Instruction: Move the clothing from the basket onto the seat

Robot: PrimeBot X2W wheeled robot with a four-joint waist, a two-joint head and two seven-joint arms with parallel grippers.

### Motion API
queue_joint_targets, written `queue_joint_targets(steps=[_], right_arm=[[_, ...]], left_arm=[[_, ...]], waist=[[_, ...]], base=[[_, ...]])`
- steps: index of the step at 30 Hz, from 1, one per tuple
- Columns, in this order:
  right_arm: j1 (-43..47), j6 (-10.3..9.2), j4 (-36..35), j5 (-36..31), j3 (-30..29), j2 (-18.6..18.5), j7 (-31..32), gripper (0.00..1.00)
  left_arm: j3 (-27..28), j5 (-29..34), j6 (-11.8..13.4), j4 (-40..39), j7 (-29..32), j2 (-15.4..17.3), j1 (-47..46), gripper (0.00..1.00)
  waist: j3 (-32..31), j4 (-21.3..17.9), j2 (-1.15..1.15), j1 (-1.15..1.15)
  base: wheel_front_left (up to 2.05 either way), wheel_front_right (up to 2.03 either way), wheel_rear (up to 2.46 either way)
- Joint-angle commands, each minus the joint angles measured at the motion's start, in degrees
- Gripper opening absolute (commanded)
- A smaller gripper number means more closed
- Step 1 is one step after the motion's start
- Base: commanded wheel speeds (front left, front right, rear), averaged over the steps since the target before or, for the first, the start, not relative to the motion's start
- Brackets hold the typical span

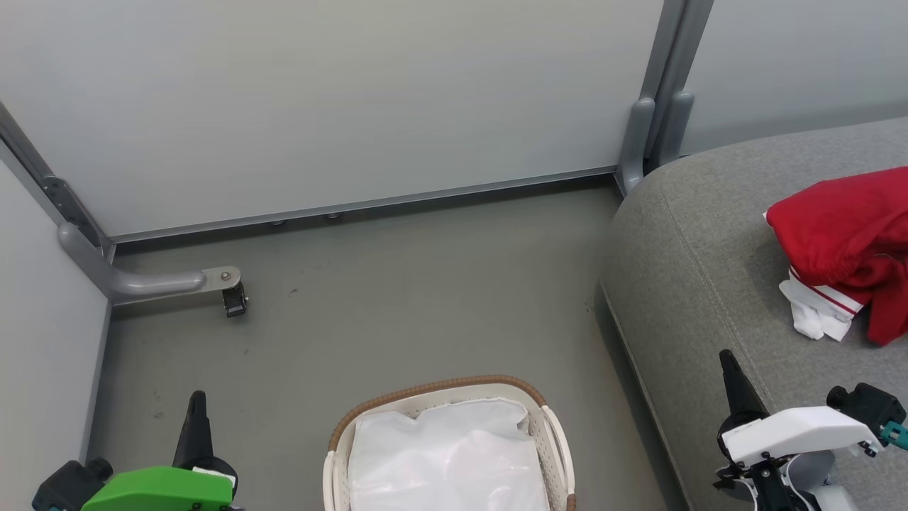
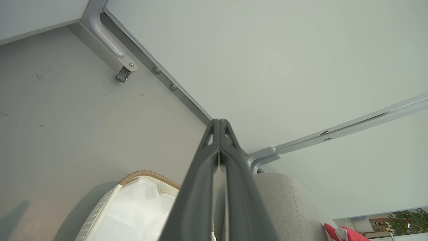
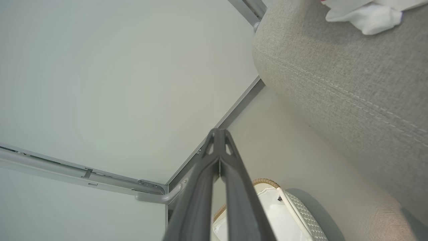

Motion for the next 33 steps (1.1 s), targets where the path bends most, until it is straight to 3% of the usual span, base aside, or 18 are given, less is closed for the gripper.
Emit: queue_joint_targets(steps=[1, 33], right_arm=[[-1.32, -0.03, -0.90, 1.80, -0.45, -0.18, 0.50, 0.00], [-1.77, -0.05, -2.08, 19.23, -3.31, 0.16, 5.27, 0.00]], left_arm=[[0.39, -1.85, -0.01, -0.76, 0.50, 0.44, -1.63, 0.00], [1.47, -18.76, 0.00, -1.53, 5.33, 0.53, -4.52, 0.00]], waist=[[0.00, -0.03, 0.00, 0.00], [0.04, -0.81, 0.00, 0.00]], base=[[0.00, 0.00, 0.00], [0.00, 0.00, 0.00]])
